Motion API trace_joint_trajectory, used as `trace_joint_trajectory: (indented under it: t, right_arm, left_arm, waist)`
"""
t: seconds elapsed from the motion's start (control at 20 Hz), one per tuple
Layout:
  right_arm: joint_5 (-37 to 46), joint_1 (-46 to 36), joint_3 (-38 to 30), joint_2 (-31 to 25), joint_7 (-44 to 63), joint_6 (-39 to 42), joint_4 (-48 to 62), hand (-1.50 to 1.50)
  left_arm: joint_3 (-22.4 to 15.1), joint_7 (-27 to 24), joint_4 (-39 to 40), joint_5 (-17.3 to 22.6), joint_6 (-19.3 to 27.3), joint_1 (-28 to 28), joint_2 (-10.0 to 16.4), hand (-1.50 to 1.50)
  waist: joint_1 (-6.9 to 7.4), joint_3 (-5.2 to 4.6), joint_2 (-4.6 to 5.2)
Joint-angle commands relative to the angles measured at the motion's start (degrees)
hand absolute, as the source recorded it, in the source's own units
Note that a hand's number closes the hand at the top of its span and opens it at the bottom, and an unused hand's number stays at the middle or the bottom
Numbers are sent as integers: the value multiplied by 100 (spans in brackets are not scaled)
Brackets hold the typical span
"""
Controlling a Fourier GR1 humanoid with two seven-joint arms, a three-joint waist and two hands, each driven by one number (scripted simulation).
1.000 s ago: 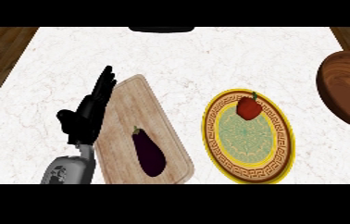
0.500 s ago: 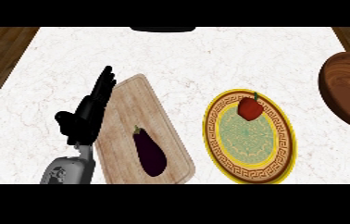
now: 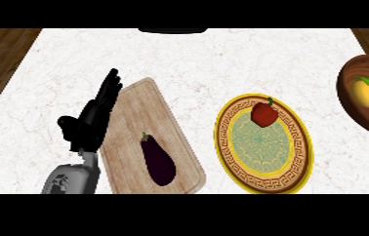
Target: Pick the lemon from the plate and place it in the bowl
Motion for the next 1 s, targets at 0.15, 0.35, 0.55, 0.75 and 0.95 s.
trace_joint_trajectory:
  t: [0.15, 0.35, 0.55, 0.75, 0.95]
  right_arm:
    - [-684, -186, -696, -59, -1104, 204, 388, -150]
    - [-1010, -376, -1087, -409, -1070, 387, 692, -150]
    - [-1374, -459, -1405, -803, -664, 1031, 1042, -150]
    - [-1594, -412, -1538, -1165, -548, 1743, 1247, -150]
    - [-1850, -148, -1729, -1340, -640, 2324, 1489, -150]
  left_arm:
    - [-52, -119, 165, -67, 54, 52, -99, 0]
    - [60, -222, 302, -95, 27, -26, 15, 0]
    - [82, 219, -332, 29, -62, 97, 135, 0]
    - [101, -36, 304, -56, 77, -143, -50, 0]
    - [197, 68, 14, 89, -57, -141, 66, 0]
  waist:
    - [-102, -6, -25]
    - [-91, -7, -21]
    - [-64, -4, -40]
    - [-120, -7, -27]
    - [-108, -5, -28]
